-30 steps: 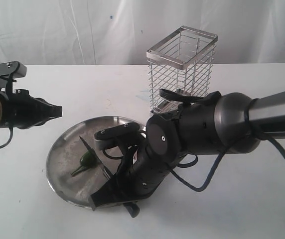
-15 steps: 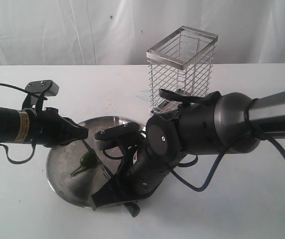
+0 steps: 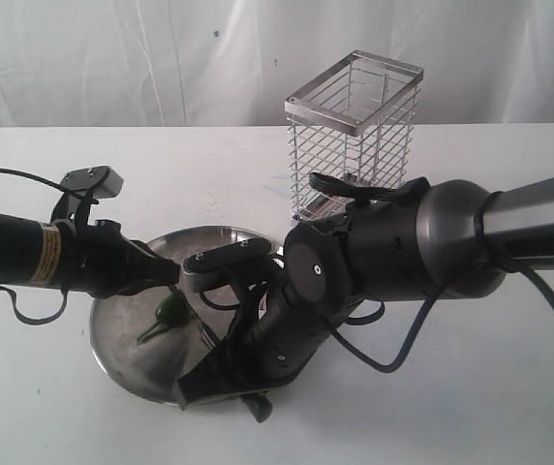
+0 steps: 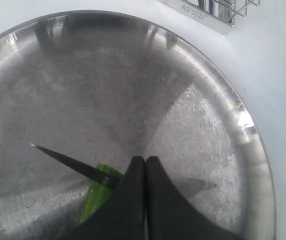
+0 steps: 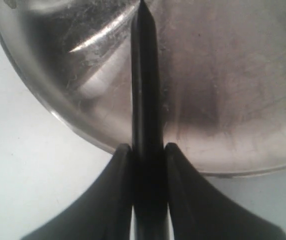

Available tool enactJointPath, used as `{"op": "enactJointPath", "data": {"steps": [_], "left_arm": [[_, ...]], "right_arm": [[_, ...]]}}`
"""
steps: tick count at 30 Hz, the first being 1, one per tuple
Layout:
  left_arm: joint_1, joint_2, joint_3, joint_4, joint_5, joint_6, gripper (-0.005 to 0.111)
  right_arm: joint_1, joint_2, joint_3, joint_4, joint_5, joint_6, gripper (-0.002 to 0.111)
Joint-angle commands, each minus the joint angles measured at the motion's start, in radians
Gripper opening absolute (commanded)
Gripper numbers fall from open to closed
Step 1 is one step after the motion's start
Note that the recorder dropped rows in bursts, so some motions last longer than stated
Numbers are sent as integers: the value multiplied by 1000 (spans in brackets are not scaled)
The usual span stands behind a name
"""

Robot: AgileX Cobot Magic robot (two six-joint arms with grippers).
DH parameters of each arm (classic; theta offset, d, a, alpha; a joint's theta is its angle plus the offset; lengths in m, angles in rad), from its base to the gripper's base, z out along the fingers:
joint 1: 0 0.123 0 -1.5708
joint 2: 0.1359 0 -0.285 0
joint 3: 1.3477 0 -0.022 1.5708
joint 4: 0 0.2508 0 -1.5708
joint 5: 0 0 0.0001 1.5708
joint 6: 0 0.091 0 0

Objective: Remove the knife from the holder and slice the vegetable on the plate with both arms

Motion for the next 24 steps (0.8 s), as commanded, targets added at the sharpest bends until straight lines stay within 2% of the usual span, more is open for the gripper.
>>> {"op": "enactJointPath", "data": {"steps": [1,4,9,15,24], "left_arm": [[-3,-7,-4,-3,2,-1,0],[-4,-3,-4,2,41,1,0],[-45,56,1,19,142,1,0],[-55,71,-4,13,168,1,0],[-32,-37,-21,25,168,-8,0]], "right_arm": [[-4,-4,-3,-9,-1,-1,0],[-4,-4,-3,-11,1,-1,0],[-4,-4,-3,-20,3,-1,0],[-4,-4,-3,-23,12,-1,0],[-4,-4,-3,-23,16,-1,0]]}}
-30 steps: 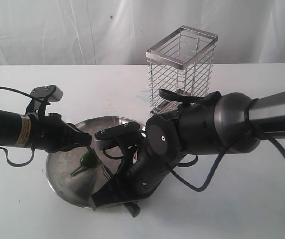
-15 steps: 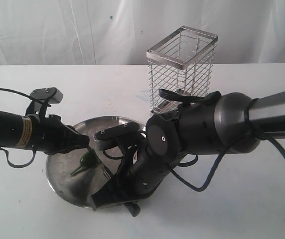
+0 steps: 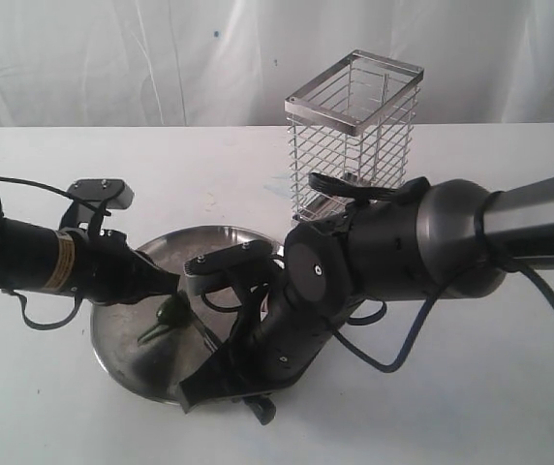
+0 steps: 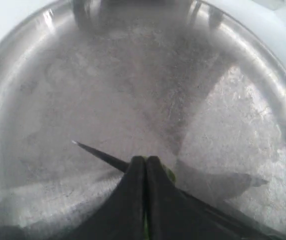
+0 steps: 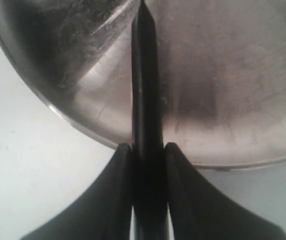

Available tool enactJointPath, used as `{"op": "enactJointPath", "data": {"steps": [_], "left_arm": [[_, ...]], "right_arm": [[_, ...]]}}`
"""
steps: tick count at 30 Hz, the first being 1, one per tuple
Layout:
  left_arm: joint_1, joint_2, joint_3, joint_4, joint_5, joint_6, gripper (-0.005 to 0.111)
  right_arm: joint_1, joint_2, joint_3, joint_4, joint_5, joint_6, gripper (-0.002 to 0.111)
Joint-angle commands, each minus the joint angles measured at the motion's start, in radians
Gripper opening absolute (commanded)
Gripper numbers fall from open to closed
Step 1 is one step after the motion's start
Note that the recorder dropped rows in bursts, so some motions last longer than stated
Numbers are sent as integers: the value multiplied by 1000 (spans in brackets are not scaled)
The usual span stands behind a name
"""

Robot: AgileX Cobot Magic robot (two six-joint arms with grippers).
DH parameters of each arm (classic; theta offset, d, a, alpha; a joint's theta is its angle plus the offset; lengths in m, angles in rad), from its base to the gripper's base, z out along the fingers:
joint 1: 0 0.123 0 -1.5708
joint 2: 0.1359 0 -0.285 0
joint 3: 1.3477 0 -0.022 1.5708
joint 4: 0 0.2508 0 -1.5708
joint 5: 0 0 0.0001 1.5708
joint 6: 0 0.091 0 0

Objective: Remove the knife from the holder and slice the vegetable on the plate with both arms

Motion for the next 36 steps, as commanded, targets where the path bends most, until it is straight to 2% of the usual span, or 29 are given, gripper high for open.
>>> {"op": "enactJointPath", "data": {"steps": [1,15,19,29,36], "left_arm": [[14,-68,-10,12,17,-8,0],[14,-20,-29,-38,-13,23,0],[14,-10,-28,-41,26,30,0],[14,137,-28,-41,46,62,0],[14,98,-31,-72,7,75,0]], "right_arm": [[-4,-4,-3,-10,0,-8,0],[-4,-4,-3,-10,6,-8,0],[-4,-4,-3,-10,9,-8,0],[-4,-4,-3,-10,25,7,0],[-4,-4,-3,-12,34,10,0]]}}
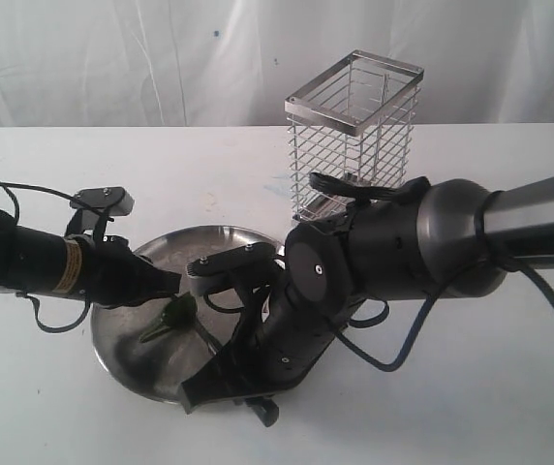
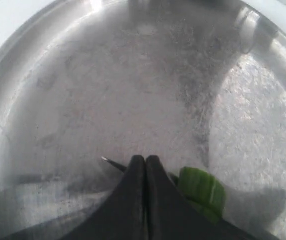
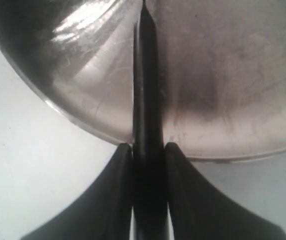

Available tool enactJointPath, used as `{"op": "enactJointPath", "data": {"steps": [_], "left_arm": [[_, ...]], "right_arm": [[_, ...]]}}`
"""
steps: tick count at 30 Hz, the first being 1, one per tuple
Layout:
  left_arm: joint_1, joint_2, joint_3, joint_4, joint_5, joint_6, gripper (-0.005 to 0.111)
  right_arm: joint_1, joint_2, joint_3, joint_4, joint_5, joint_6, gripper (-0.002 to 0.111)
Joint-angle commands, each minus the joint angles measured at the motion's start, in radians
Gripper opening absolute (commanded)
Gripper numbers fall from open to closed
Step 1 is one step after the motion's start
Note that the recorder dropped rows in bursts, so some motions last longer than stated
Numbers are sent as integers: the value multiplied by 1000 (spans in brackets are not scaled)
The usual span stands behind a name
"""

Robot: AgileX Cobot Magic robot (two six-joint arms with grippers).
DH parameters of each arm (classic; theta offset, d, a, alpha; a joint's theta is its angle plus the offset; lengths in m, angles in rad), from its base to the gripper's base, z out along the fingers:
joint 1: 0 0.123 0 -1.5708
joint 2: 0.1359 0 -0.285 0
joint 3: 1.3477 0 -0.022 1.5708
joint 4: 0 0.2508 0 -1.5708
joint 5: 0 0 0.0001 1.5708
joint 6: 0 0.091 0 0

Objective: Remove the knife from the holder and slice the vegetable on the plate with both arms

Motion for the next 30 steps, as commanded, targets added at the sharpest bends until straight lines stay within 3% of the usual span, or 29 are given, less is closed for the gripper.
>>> {"op": "enactJointPath", "data": {"steps": [1,10,24,30], "left_arm": [[-5,-32,3,17,33,15,0],[-5,-143,0,43,59,6,0],[-5,-17,-2,43,3,-5,0],[-5,-20,-2,41,16,-8,13]], "right_arm": [[-4,-4,-3,-12,16,-1,0],[-4,-4,-3,-30,21,1,0],[-4,-4,-7,-30,40,5,0],[-4,-4,-34,-32,60,5,0]]}}
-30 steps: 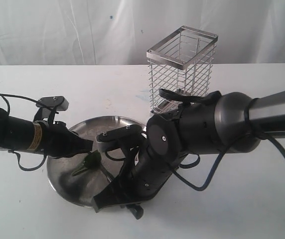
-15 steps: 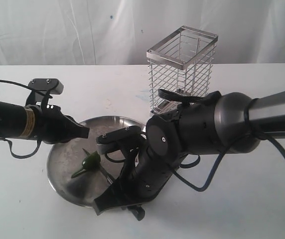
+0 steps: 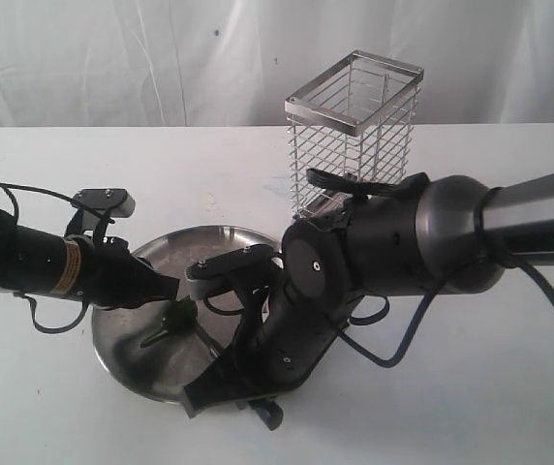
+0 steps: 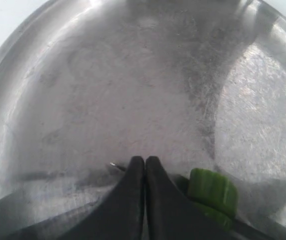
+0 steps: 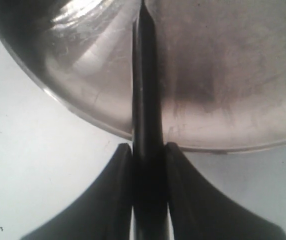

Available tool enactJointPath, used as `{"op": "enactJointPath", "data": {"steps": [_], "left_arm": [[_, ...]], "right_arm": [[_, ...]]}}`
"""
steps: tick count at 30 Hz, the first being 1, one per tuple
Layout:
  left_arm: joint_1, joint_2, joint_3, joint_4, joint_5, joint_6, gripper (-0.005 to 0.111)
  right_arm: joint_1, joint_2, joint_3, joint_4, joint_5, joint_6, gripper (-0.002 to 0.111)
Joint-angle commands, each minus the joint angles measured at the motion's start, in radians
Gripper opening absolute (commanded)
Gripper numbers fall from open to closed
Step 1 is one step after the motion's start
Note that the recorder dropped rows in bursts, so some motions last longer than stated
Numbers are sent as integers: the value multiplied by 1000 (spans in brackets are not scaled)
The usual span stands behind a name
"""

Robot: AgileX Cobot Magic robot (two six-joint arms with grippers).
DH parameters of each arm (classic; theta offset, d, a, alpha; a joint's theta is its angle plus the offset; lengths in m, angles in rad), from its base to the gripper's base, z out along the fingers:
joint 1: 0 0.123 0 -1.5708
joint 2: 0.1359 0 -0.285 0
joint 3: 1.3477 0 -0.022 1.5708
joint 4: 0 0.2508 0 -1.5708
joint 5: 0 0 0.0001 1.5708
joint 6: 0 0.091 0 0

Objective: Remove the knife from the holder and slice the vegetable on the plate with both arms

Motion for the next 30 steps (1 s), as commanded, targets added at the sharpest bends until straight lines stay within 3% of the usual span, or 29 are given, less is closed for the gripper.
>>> {"op": "enactJointPath", "data": {"steps": [1,11,21,30], "left_arm": [[-5,-6,-2,2,-6,-7,14],[-5,-61,-2,6,-54,-19,15],[-5,-142,10,178,26,-169,15],[-5,-142,51,249,-12,-228,15]], "right_arm": [[-4,-4,-18,-9,16,3,0],[-4,-4,-20,-14,73,7,0],[-4,-4,-25,-25,94,17,0],[-4,-4,-64,-52,106,32,0]]}}
